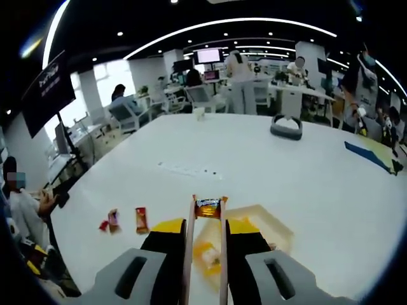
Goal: Place the target food into the container with the food tongs after gripping and lifting it, then release it inside without dropping or visibly crushing the food.
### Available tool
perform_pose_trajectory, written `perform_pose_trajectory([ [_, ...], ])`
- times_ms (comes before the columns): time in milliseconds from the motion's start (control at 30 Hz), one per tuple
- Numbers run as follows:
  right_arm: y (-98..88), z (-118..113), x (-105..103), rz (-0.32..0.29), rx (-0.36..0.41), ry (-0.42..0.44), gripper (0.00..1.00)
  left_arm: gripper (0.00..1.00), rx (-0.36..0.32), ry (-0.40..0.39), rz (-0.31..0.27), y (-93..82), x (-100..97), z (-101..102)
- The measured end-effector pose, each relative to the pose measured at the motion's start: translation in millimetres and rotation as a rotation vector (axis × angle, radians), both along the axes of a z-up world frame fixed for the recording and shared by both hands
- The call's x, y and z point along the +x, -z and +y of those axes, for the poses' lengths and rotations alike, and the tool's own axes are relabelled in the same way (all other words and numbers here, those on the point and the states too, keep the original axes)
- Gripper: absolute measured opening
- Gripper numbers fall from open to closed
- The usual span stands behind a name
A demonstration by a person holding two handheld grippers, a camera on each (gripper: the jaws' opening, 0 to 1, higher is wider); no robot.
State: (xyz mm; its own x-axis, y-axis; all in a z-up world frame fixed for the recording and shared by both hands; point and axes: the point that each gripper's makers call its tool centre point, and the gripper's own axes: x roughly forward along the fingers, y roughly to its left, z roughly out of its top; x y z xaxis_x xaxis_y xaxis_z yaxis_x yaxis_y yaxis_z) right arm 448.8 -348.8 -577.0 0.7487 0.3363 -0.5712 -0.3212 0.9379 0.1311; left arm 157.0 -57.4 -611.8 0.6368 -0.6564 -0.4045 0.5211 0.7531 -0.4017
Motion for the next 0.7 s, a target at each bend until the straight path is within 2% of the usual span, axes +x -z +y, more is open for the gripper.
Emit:
perform_pose_trajectory([
  [700, 1.7, -5.7, -0.3, 0.004, 0.011, 0.022, 0.24, 0.44, 0.003, -0.006, -0.001, -1.0, -0.1, -0.9],
])
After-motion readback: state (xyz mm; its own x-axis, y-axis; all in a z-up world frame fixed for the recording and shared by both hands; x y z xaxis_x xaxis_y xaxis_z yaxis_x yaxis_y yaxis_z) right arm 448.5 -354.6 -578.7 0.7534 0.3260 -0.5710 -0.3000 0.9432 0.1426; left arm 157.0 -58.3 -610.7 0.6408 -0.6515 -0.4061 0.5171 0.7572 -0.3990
